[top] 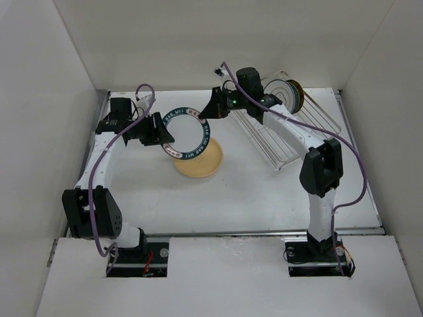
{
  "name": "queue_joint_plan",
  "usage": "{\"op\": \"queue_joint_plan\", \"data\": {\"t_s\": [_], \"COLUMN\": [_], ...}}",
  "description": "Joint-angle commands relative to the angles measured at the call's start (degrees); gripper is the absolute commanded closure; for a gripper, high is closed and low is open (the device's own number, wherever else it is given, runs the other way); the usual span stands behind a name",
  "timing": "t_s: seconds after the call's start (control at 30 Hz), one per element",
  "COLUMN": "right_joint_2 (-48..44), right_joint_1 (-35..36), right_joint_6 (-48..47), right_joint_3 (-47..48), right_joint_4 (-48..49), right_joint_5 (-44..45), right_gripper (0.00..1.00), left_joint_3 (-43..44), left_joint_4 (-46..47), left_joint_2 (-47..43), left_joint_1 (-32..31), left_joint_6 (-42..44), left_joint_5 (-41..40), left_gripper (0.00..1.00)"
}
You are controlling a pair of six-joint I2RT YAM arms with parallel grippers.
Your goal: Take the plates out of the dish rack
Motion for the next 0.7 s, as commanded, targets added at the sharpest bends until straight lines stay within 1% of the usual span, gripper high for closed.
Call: {"op": "queue_joint_plan", "data": {"t_s": [0.0,0.13,0.17,0.3,0.33,0.4,0.43,0.5,0.53,0.57,0.6,0.63,0.67], "right_joint_2": [-0.01,-0.01,-0.01,-0.01,-0.01,0.60,1.39,1.92,1.93,1.93,1.93,1.93,1.93], "right_joint_1": [0.98,1.50,1.51,1.51,1.51,1.51,1.51,1.51,1.51,1.51,1.51,0.81,0.81], "right_joint_6": [0.97,0.97,0.97,0.36,0.36,-0.17,-0.17,-0.17,-0.17,-0.17,-0.17,-0.17,0.35], "right_joint_3": [-0.04,-0.04,-0.04,-0.66,0.21,1.44,3.02,4.26,5.39,6.01,6.72,7.59,9.34], "right_joint_4": [5.13,5.13,5.13,3.03,2.50,0.22,-0.49,-1.63,-1.63,-2.33,-2.34,-3.12,-3.13], "right_joint_5": [-3.98,-4.69,-3.64,-0.74,0.14,2.59,3.22,3.92,4.97,5.94,7.25,10.57,12.26], "right_gripper": [1.00,1.00,1.00,1.00,0.87,0.80,0.68,0.64,0.60,0.48,0.44,0.39,0.35], "left_joint_3": [1.21,1.73,1.73,2.87,2.88,2.88,2.88,2.88,2.88,3.40,3.40,3.40,3.40], "left_joint_4": [1.57,0.26,-0.36,-3.43,-3.44,-3.44,-2.31,-1.43,-0.89,0.33,1.21,2.18,4.19], "left_joint_2": [0.17,0.17,-0.53,-2.63,-3.17,-4.22,-5.01,-5.54,-5.55,-5.55,-5.55,-5.55,-4.76], "left_joint_1": [0.34,0.34,0.34,0.34,0.34,0.96,2.61,3.85,5.08,5.79,6.58,7.45,9.29], "left_joint_6": [-0.83,-1.44,-1.44,-0.91,-0.91,-2.40,-3.28,-5.83,-6.79,-7.85,-9.34,-12.48,-13.99], "left_joint_5": [4.68,4.60,4.59,0.29,-0.67,-1.39,-1.39,0.19,1.07,1.07,1.77,2.30,2.31], "left_gripper": [0.67,0.93,1.00,1.00,1.00,1.00,1.00,1.00,1.00,1.00,1.00,1.00,1.00]}}
